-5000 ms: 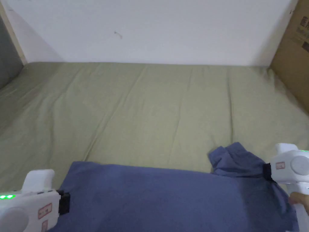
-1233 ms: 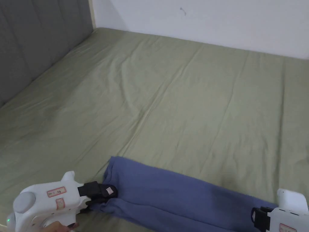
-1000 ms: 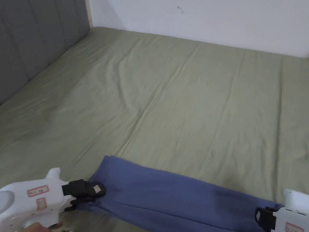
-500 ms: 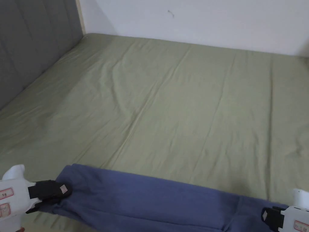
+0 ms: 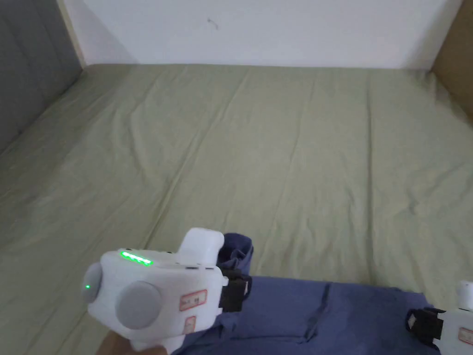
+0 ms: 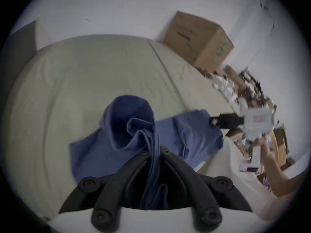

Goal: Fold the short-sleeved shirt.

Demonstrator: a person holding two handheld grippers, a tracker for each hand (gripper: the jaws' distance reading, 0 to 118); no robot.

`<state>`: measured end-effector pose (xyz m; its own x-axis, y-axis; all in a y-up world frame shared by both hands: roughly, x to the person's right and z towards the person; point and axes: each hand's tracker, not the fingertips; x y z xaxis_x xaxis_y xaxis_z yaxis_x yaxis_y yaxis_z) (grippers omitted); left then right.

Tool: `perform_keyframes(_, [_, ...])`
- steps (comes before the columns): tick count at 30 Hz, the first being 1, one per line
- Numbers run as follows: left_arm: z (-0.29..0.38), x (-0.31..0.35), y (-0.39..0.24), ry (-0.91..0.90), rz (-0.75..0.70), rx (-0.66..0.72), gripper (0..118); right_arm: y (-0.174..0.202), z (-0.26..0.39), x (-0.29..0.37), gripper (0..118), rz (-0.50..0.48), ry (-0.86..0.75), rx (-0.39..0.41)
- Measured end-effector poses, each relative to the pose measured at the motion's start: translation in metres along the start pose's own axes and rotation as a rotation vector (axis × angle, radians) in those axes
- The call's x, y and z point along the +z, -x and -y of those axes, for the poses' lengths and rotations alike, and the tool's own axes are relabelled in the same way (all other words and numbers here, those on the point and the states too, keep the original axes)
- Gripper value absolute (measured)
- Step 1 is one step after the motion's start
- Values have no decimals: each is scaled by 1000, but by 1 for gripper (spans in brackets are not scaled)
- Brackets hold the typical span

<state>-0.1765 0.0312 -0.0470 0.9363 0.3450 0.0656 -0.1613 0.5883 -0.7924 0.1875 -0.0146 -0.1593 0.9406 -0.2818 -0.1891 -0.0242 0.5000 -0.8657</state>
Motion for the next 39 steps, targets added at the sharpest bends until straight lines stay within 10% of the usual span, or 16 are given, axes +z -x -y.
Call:
perform_keyframes(4, [22, -54, -18, 96, 18, -55, 14, -18, 2, 3, 0, 7, 3, -42])
perform_keyframes(9, [38, -75, -25, 133, 24, -67, 106, -30, 5, 2, 0, 19, 7, -72])
perform_keyframes(14, [29, -41, -15, 39, 111, 69, 108, -28, 5, 1, 0, 18, 9, -57])
perform_keyframes(17, [21, -14, 2, -33, 128, 172, 93, -26, 4, 1, 0, 8, 4, -57])
perform_keyframes(20, [17, -4, 19, -61, 48, 251, 5, -26, 4, 2, 0, -5, -6, -56])
perform_keyframes(39, [52, -87, -37, 160, 135, 125, 2, -43, 9, 12, 0, -10, -23, -85])
